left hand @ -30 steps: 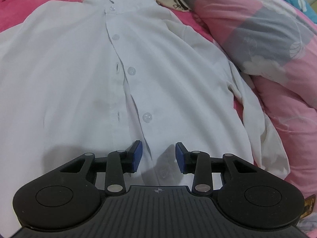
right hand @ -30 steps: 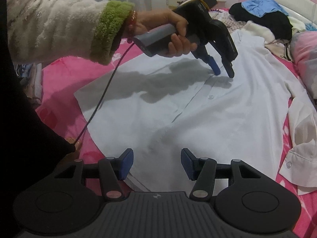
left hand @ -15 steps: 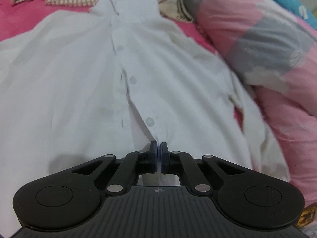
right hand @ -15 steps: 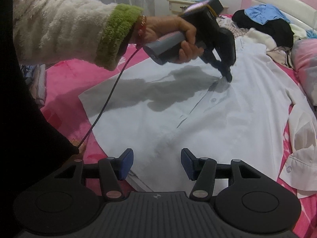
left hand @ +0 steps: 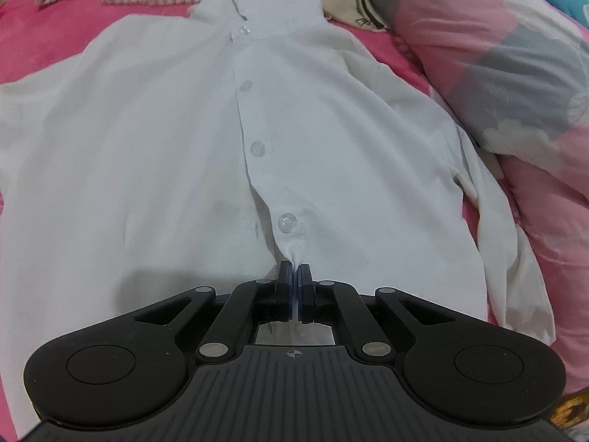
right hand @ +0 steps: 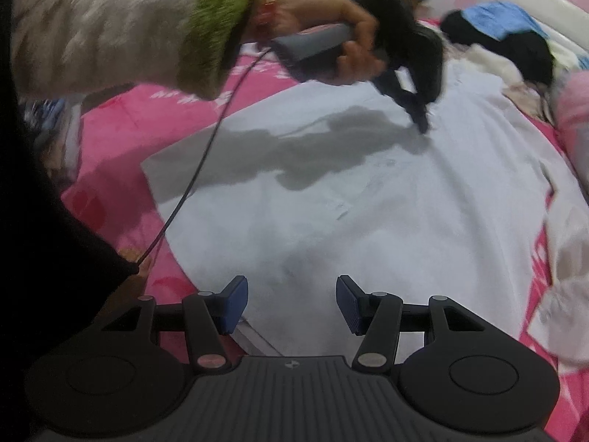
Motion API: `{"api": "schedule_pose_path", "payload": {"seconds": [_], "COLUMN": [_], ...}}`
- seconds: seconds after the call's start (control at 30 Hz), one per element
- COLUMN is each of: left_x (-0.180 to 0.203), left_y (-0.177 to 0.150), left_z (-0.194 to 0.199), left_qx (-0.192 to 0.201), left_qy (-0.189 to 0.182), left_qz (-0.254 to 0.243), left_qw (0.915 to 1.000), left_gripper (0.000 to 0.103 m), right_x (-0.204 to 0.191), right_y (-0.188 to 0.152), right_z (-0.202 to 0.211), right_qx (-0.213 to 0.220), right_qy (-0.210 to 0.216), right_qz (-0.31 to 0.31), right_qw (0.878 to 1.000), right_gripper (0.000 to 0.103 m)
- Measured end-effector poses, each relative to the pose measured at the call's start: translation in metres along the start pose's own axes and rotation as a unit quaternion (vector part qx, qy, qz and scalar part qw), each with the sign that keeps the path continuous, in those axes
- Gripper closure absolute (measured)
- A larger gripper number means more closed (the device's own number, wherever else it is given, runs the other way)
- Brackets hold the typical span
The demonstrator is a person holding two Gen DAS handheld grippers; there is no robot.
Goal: Fold clothes
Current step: 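Grasp the shirt placket below a button with the left gripper and tug it straight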
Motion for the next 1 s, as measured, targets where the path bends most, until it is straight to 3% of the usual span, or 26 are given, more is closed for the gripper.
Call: {"api": "schedule_pose_path", "payload": {"seconds": [0.13,0.27,0.6,0.73,1.0], "left_x": [0.003,0.005,0.006,0.005,0.009], "left_y": [0.001,0.001,0.000,0.001,0.002], "left_z": [0.002,-0.001,-0.004,-0.005,0.000], "left_qx": [0.003,0.003,0.000,0.001,0.002], "left_qy": [0.000,0.000,-0.006,-0.009,-0.021], "left_qz": [-0.009,-0.016,-0.010,-0.007,-0.006], "left_qw": [1.0000,0.9999,0.9999,0.9999,0.9998], "left_gripper": [0.103,0.103,0.102,0.103,0.103], "right_x": [-0.022,-0.039,-0.048,-0.042,-0.012], "right_y": [-0.003,-0.005,-0.013,-0.009,0.005], "right_z": [-0.012,-0.022,-0.048,-0.047,-0.023], "right_qx": [0.002,-0.001,-0.044,-0.051,-0.026], "right_qy": [0.000,0.006,0.009,0.011,0.014], "right_qz": [0.095,0.150,0.162,0.125,-0.004], "right_qw": [0.995,0.989,0.986,0.991,1.000], "right_gripper": [0.047,0.051,0.071,0.095,0.097]}}
Point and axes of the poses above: each gripper's, at about its wrist camera, not at the fingertips, and z roughly against the way its jaws point, x to its right, y to its top, the point moved 10 cm from there along -z, roughly the way its jaws point
